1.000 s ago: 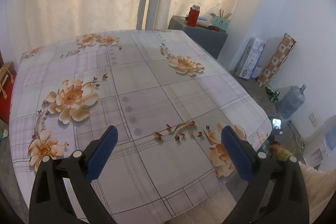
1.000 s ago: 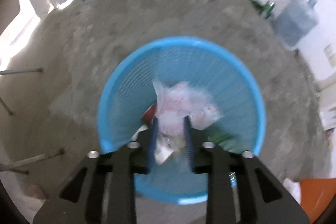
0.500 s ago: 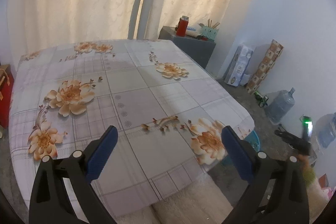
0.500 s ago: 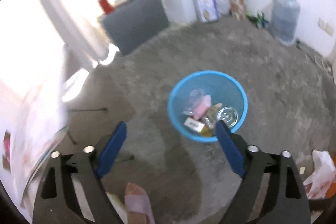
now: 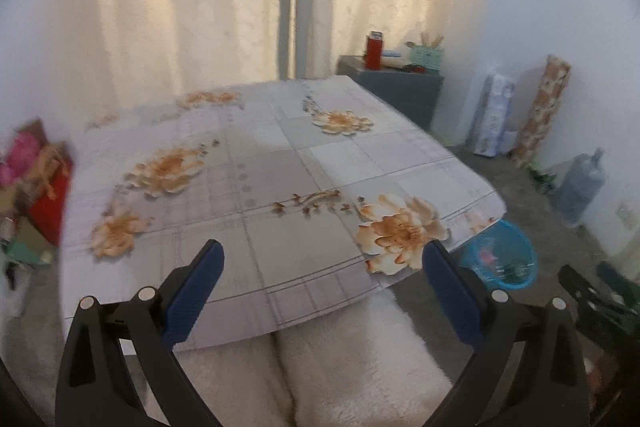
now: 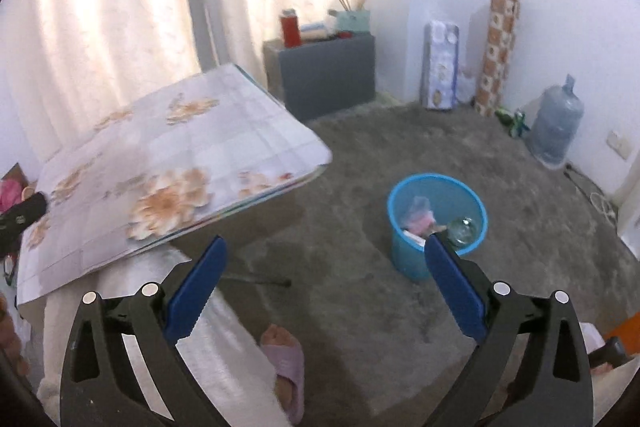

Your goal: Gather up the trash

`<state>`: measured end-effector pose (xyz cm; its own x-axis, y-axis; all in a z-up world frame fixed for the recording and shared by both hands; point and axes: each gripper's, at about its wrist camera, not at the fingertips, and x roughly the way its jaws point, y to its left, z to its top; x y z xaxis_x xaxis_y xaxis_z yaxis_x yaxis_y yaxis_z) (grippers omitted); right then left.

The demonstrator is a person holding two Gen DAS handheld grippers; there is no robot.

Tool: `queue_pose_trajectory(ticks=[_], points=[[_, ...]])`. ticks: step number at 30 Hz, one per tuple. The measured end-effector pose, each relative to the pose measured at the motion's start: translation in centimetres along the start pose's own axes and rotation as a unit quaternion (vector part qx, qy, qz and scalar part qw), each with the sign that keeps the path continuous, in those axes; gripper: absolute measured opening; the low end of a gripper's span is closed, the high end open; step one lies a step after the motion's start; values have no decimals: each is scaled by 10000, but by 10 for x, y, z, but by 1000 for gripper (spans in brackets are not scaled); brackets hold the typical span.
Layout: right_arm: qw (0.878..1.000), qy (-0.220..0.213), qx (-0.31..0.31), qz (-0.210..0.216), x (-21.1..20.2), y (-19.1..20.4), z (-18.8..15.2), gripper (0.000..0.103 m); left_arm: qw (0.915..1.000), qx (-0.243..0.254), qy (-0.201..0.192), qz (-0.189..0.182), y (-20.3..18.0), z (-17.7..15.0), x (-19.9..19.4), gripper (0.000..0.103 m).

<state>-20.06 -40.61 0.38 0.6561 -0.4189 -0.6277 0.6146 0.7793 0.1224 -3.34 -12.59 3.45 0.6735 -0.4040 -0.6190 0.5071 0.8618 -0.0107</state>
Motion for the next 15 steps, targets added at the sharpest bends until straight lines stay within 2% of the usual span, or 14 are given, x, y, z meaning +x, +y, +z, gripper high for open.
queue_pose_trajectory(ticks=[3, 5, 10, 15], points=[[9999, -94, -78, -115, -10, 11, -8, 95, 9990, 304, -101, 315, -16, -7, -6, 97], [9994, -209, -101, -241, -16, 11, -13, 95, 9981, 360, -15, 495, -22, -10, -6, 97], [9977, -105, -289, -610, -18, 15, -16, 95, 9972, 160, 361, 637, -26, -17, -2, 97], [9952, 47, -455, -859, -14, 15, -19, 95, 9963, 278, 184, 787, -37, -22, -12, 97]])
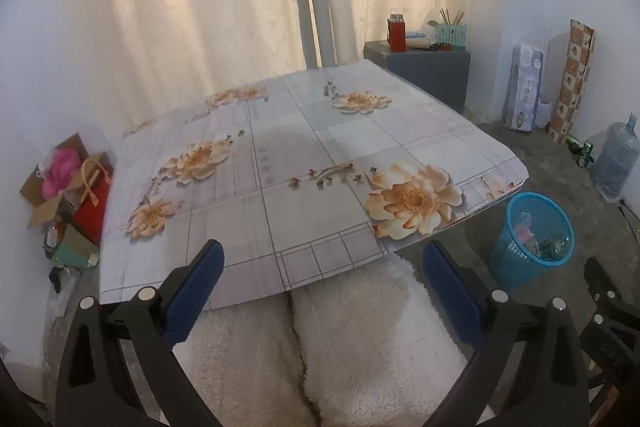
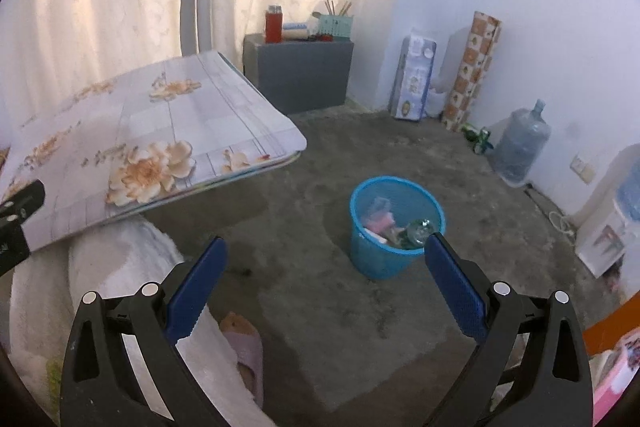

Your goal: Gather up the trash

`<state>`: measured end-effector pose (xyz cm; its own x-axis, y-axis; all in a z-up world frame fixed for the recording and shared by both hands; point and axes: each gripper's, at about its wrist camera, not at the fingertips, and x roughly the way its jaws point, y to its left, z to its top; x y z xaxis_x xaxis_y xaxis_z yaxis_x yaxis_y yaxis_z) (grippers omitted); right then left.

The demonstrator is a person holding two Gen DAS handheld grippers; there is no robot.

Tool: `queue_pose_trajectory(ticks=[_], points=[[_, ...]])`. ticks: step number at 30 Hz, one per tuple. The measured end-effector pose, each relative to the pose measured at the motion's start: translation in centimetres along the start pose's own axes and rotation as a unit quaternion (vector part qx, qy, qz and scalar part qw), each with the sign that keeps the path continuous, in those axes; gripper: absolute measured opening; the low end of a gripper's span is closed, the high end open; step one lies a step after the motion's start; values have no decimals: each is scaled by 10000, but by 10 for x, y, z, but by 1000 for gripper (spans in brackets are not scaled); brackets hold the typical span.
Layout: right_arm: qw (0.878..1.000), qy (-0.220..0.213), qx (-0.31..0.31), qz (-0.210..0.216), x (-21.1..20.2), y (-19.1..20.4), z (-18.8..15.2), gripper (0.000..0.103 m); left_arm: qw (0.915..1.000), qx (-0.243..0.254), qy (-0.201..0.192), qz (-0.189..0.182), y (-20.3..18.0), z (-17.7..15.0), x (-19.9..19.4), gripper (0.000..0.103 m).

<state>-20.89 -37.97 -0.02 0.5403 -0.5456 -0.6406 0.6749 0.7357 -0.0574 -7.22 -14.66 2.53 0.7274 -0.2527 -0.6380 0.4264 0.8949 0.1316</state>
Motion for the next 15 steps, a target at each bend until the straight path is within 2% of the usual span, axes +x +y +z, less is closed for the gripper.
queue_pose_trajectory(ticks=[15], points=[[9998, 189, 81, -11, 2, -6, -6, 95, 9998, -29, 187, 57, -1, -2, 2, 97]])
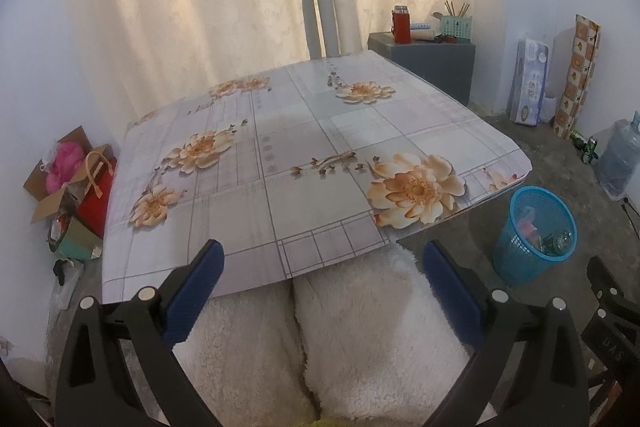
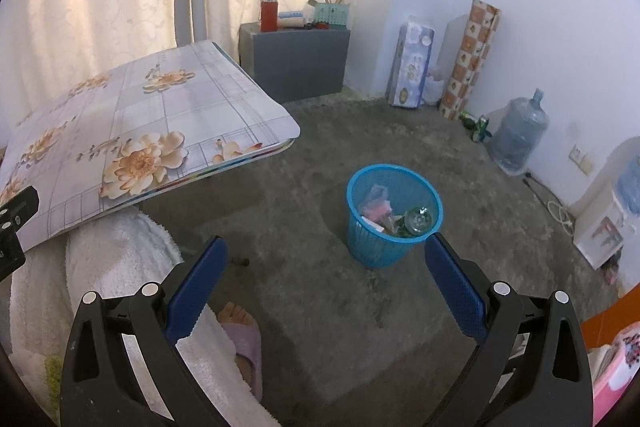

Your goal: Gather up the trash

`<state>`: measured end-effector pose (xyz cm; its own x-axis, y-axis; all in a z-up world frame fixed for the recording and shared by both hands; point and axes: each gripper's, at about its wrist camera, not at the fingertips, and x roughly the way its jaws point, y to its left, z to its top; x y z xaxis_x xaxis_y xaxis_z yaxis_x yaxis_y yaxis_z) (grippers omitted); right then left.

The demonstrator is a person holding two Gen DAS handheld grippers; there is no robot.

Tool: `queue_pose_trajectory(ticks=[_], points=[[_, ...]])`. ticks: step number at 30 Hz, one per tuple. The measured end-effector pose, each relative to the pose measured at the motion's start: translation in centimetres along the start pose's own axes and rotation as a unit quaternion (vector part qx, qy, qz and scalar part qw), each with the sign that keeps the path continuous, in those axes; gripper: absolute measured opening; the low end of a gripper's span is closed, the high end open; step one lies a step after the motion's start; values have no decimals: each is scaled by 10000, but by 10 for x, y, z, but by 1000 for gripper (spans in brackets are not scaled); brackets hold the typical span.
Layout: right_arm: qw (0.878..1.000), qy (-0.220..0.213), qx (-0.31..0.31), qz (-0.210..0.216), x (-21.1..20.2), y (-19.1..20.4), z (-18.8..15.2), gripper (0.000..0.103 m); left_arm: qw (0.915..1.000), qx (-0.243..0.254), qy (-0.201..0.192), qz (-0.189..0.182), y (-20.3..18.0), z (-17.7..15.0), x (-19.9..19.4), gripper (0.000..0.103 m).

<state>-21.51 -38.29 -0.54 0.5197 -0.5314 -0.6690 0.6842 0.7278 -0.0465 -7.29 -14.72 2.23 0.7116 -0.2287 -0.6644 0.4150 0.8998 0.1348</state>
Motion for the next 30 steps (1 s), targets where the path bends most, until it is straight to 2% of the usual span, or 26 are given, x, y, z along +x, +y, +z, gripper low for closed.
queue_pose_trajectory(ticks=[30], points=[[9999, 104, 51, 33, -3, -1, -1, 95, 9993, -33, 126, -342, -8, -1, -1, 97]])
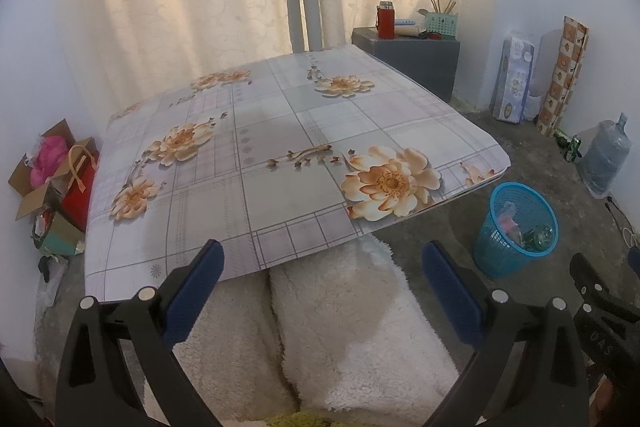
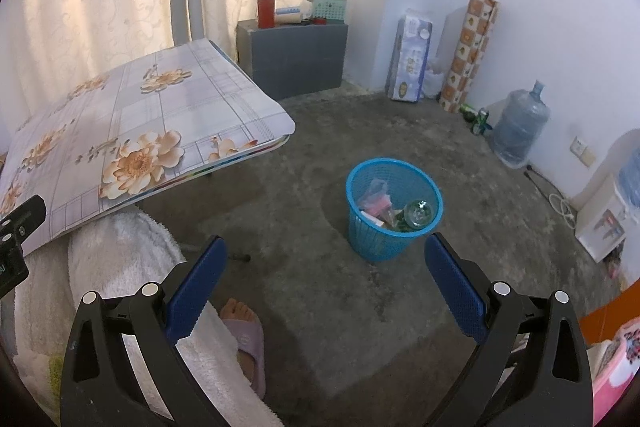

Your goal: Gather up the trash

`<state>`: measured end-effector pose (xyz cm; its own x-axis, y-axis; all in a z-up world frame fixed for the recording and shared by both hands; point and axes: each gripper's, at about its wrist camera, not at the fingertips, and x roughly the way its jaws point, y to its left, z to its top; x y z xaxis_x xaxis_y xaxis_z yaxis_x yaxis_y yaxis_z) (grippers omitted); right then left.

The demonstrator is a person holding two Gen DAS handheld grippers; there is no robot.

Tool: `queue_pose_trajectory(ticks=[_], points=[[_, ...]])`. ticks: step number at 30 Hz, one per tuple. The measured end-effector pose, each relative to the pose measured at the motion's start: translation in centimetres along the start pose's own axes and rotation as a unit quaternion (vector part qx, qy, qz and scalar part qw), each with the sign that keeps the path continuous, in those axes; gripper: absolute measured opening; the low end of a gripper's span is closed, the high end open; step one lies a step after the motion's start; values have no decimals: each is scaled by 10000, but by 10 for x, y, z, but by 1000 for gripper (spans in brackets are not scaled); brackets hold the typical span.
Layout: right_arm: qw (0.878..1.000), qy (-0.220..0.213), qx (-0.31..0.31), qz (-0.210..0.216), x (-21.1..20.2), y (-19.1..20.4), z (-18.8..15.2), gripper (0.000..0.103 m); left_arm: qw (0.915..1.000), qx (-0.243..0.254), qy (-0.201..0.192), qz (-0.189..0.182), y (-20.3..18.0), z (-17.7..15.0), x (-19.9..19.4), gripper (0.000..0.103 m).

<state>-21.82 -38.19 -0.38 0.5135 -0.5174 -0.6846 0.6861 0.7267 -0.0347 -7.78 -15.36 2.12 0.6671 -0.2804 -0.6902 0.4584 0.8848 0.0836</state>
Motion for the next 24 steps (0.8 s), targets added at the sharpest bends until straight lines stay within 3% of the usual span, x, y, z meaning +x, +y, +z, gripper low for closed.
queue_pose_trajectory(ticks=[24], points=[[10000, -1, 9, 3, -1, 0, 1, 95, 10000, -40, 38, -13, 1, -2, 1, 97]])
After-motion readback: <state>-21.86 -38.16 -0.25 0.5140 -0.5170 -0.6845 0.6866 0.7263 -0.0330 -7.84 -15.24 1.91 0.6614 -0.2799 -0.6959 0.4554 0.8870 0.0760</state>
